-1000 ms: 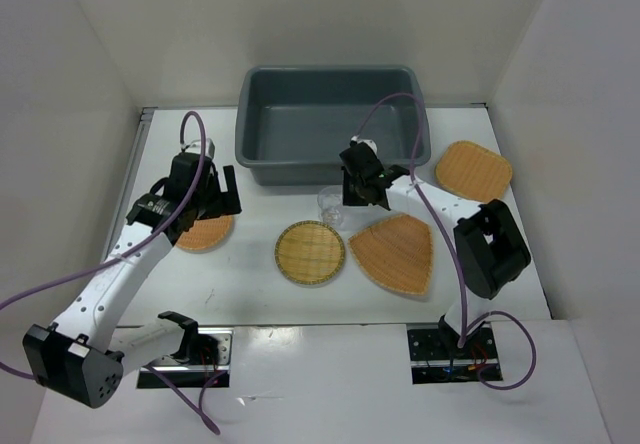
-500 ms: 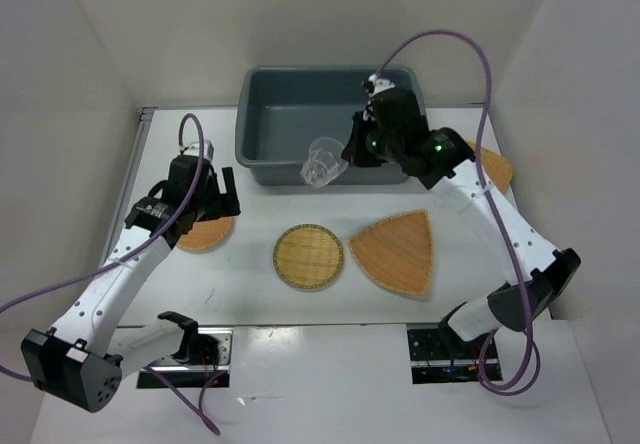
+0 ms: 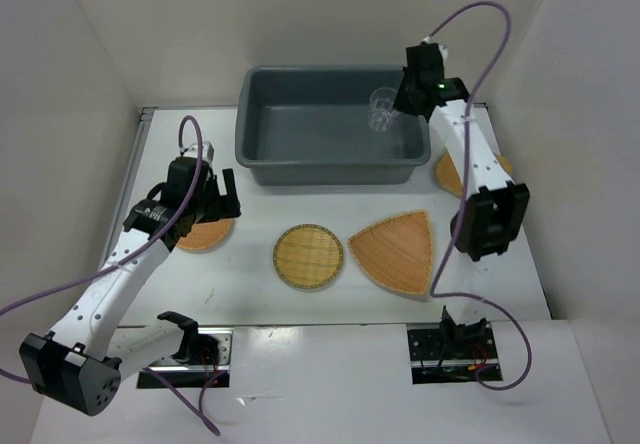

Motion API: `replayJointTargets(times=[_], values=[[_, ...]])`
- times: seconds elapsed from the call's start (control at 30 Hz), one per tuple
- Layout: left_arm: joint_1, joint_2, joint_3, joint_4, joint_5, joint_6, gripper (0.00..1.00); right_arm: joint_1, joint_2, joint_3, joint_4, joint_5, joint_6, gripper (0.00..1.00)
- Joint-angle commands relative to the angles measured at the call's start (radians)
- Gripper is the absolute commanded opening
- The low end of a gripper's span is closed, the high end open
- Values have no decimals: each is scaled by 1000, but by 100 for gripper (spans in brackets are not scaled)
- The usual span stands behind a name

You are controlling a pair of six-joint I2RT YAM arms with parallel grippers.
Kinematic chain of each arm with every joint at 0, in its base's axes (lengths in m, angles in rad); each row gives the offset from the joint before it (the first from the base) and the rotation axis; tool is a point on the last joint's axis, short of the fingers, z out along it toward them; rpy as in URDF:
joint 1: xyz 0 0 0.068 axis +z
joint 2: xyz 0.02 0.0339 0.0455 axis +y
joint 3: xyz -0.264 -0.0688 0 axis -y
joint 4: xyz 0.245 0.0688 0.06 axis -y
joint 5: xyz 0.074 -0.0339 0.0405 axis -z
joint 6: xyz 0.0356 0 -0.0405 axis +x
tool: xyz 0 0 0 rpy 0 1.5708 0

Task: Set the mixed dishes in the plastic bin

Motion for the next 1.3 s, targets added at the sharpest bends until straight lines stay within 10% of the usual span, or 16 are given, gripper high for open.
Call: replayJointTargets(times=[0.0,0.63,0.93,1.27], values=[[0,-30,-4,26,3,29,95,18,82,6,45,33,-16,0],[0,-11,-22,26,-25,20,96,18,325,-48,45,145,-26,2],[0,-11,-22,26,-25,20,100,18,265,-2,10,122,-36,57],[0,29,-22,63,10,-24,100,18,-136,-184,47,83,-36,71]])
